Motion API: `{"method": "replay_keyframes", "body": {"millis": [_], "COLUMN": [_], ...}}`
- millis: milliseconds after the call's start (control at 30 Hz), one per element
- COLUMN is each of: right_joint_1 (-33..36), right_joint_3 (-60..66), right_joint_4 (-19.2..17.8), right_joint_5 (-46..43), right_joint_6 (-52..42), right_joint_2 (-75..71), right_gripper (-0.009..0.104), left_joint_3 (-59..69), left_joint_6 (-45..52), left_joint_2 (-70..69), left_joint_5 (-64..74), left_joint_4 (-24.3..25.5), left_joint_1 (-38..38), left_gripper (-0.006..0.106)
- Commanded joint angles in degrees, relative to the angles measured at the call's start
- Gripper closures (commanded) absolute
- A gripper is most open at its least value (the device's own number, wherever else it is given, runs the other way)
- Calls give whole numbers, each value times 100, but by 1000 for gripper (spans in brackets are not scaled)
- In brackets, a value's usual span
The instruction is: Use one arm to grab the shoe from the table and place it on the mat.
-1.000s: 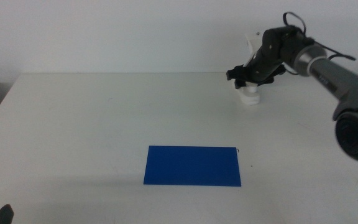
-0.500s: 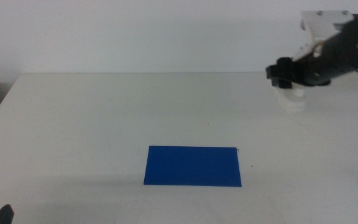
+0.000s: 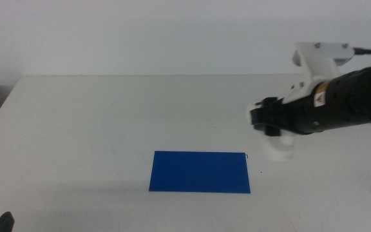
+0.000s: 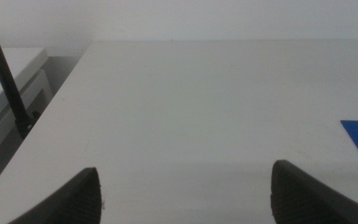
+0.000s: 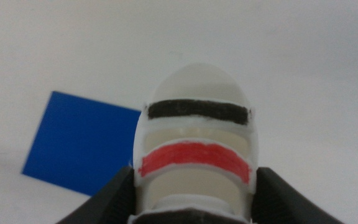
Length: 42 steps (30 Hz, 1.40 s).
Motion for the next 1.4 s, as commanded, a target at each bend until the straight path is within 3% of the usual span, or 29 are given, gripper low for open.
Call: {"method": "replay_keyframes", "body": {"millis": [0,267,600,900,1100,1367], "right_joint_1": [193,869,1536,1623,1623,1618], "right_joint_3": [-197,-1197,-2464,-2542,-2542,-2542], "right_joint_4": [-87,-591,-1818,-2149,-2118,-2355], "right_joint_5": [-379,39,615,550,601,612], "right_joint_6": [422,1579,3069,3337,3328,3328], "right_joint_2": [-62,1030,2267,2364,2370,2380], "right_gripper": [99,99,99,99,99,99], "left_joint_3": [45,45,45,45,45,45], "left_joint_6": [-30,-30,-30,-30,-30,-30], "left_joint_2": [-79,-79,-79,-79,-79,-79], "left_joint_5": [-466,-466,-466,-466,-466,-466], "left_joint_4": [-47,-47,-47,-47,-47,-47], "left_joint_1": [-29,-29,-29,-29,-29,-29], "left_gripper": [7,7,7,7,7,7]}}
